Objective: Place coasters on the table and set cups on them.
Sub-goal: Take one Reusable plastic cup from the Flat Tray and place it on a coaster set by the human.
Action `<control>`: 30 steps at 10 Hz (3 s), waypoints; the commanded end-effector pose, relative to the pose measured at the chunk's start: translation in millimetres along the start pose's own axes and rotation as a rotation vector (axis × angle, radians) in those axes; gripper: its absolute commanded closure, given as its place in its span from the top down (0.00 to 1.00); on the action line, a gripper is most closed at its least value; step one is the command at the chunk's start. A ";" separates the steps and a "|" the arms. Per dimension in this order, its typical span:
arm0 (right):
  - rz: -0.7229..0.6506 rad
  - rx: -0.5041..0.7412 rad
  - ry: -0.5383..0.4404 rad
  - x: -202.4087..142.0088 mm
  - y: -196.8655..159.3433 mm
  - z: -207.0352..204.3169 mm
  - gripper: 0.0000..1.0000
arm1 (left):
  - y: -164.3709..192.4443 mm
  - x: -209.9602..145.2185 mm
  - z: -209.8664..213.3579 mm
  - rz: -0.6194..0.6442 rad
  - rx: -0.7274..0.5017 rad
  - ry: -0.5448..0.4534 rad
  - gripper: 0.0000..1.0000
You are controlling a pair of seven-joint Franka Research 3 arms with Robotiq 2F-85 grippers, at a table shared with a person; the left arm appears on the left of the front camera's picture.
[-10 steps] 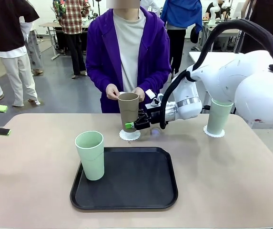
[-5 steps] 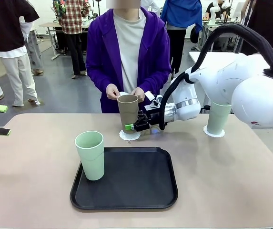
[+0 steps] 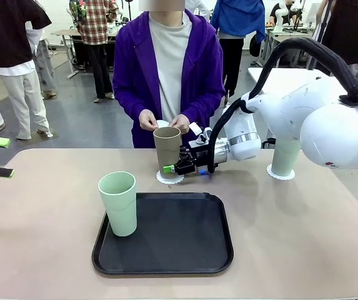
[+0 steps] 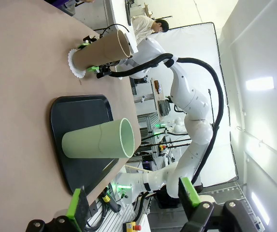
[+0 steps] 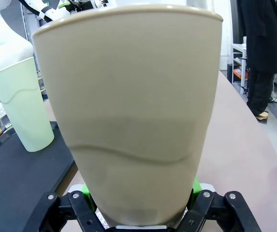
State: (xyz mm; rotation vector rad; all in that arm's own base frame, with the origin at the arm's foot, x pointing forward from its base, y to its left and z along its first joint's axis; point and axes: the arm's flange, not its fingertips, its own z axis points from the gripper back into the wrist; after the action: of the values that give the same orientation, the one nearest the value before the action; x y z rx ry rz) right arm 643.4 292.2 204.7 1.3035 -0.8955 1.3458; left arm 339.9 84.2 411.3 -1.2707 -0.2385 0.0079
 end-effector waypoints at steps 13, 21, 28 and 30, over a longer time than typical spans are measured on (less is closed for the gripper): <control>0.009 0.030 0.090 2.5 -2.3 2.1 1.00 | 0.3 -1.2 0.9 -0.013 -0.010 -0.006 1.00; -0.028 -0.005 0.283 25.7 17.9 10.8 1.00 | 0.3 -1.2 0.9 -0.013 -0.010 -0.006 1.00; -0.085 -0.101 0.398 45.8 39.8 45.4 1.00 | 0.3 -1.2 0.9 -0.013 -0.010 -0.006 1.00; -0.184 -0.246 0.506 80.2 63.1 58.8 1.00 | 0.3 -1.2 0.9 -0.013 -0.010 -0.006 1.00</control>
State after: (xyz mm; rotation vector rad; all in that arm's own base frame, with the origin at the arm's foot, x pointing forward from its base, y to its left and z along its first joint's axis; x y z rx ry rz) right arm 625.1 239.9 275.2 0.8789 -0.6301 1.3559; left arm 340.0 84.2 411.2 -1.2708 -0.2383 0.0081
